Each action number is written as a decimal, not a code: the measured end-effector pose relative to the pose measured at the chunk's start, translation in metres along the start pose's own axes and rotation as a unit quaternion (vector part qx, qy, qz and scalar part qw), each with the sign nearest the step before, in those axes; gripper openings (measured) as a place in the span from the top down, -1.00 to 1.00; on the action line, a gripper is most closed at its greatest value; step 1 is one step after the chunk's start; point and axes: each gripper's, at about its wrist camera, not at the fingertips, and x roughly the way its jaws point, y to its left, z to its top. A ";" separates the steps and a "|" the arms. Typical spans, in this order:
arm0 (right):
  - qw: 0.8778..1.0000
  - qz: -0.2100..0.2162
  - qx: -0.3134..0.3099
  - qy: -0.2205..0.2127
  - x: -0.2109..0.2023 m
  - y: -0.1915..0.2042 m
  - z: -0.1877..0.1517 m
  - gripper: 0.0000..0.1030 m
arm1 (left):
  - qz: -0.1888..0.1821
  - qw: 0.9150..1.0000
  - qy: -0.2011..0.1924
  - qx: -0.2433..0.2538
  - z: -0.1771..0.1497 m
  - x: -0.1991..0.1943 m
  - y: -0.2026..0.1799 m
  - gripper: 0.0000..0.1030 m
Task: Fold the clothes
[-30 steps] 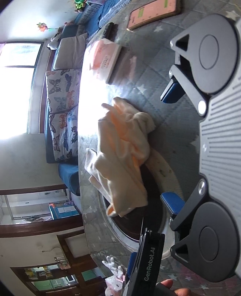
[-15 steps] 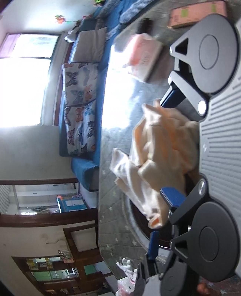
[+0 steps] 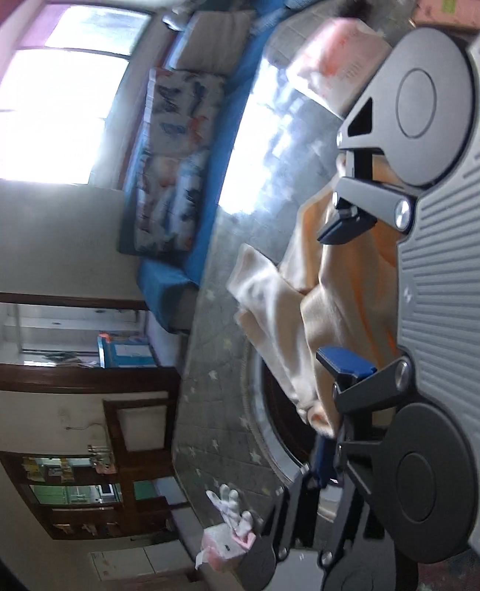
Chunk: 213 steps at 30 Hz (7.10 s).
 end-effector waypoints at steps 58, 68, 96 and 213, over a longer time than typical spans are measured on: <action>0.996 -0.039 0.059 0.055 0.050 -0.020 -0.030 0.87 | 0.028 0.994 0.079 -0.068 -0.004 0.052 0.027 -0.09; 0.995 -0.080 0.048 0.020 -0.005 -0.014 -0.041 0.88 | 0.052 0.995 0.081 -0.033 -0.013 0.065 0.015 -0.01; 0.965 -0.206 0.155 0.041 -0.111 -0.046 -0.160 0.89 | 0.208 0.960 0.032 -0.184 -0.074 -0.052 0.119 0.97; 0.990 0.098 -0.055 0.083 -0.102 0.106 -0.124 -0.01 | 0.268 0.921 0.077 -0.271 -0.152 -0.130 0.141 0.09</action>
